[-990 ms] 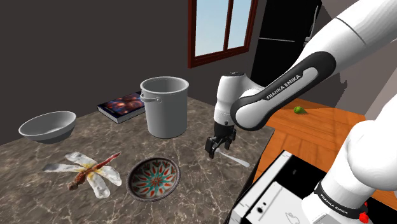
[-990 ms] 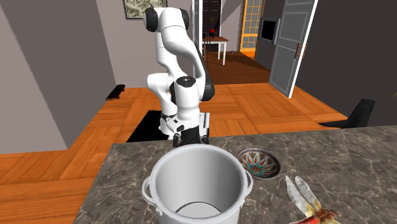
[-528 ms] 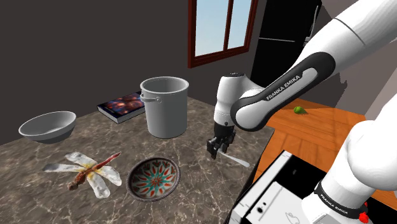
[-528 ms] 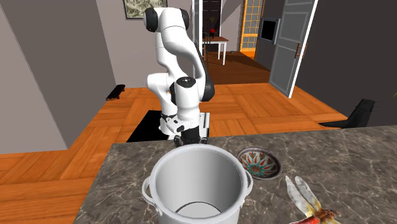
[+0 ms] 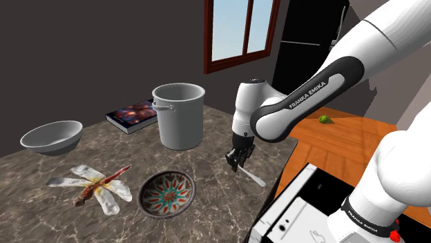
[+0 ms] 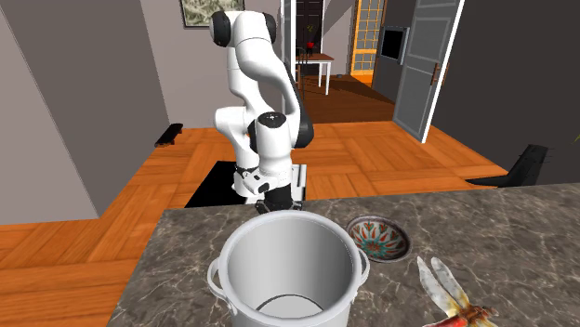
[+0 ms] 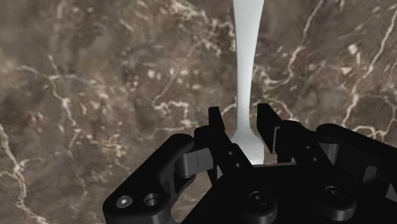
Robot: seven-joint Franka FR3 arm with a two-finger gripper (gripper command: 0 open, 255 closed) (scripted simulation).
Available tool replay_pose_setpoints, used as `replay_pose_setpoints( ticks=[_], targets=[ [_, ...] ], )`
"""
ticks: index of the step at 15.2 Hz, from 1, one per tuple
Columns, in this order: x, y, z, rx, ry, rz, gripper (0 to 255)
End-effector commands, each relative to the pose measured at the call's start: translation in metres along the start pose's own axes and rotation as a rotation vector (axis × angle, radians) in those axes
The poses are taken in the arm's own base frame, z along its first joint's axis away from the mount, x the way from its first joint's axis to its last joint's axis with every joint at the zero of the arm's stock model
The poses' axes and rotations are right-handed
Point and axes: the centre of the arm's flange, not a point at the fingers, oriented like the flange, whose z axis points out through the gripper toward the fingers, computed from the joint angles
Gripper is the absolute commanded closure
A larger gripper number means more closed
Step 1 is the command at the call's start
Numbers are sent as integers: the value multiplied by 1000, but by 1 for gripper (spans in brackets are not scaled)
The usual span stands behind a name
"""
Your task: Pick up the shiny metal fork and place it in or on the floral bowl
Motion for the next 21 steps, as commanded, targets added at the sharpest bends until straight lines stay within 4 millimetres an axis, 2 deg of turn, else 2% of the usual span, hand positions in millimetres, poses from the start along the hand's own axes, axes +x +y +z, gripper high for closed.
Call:
replay_pose_setpoints(
  ticks=[1,21],
  targets=[
    [0,0,0,0,0,0,255],
    [0,-4,-105,0,0,0,255]
  ],
)
